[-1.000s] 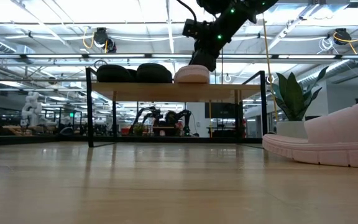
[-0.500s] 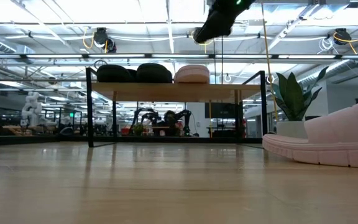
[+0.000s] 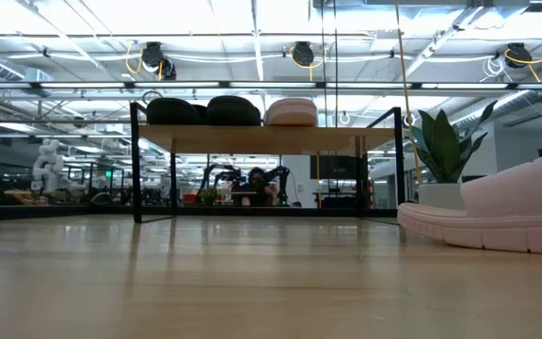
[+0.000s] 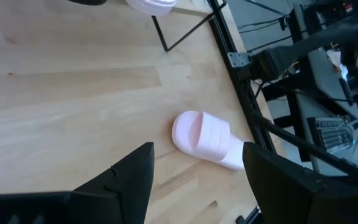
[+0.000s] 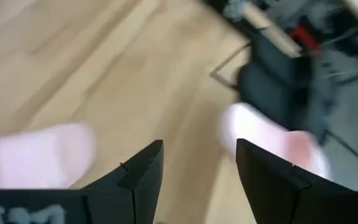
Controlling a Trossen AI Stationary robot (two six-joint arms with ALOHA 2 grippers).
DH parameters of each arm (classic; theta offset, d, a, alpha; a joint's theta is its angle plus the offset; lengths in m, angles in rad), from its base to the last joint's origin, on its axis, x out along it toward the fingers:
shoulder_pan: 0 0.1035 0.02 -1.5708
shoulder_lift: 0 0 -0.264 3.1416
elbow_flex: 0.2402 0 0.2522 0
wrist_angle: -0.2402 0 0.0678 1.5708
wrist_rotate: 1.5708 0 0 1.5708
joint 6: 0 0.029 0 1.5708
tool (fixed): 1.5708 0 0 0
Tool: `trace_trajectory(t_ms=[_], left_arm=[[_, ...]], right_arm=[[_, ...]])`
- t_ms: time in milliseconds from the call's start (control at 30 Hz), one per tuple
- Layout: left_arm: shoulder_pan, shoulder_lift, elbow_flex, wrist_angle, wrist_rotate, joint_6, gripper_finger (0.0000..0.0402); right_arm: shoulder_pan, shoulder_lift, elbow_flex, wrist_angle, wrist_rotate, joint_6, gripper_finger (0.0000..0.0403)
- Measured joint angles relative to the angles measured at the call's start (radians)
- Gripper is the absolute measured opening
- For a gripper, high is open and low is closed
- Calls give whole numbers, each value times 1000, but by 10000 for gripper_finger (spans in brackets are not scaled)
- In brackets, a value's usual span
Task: Pick and place slides into the shelf
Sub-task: Put the pink slipper on the shelf
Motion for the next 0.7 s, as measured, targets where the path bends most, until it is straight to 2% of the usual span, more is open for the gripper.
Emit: trace_trajectory(t_ms=[167, 300, 533, 700], left_arm=[[0, 0, 0, 5, 0, 1, 239], [0, 0, 0, 9, 9, 1, 239], [0, 0, 0, 8, 20, 1, 239], [0, 0, 0, 7, 21, 3, 239]], right_arm=[[133, 0, 0, -173, -68, 63, 192], [251, 44, -32, -255, -68, 120, 192], [436, 66, -253, -155, -57, 158, 192], [534, 66, -361, 4, 77, 241, 192]])
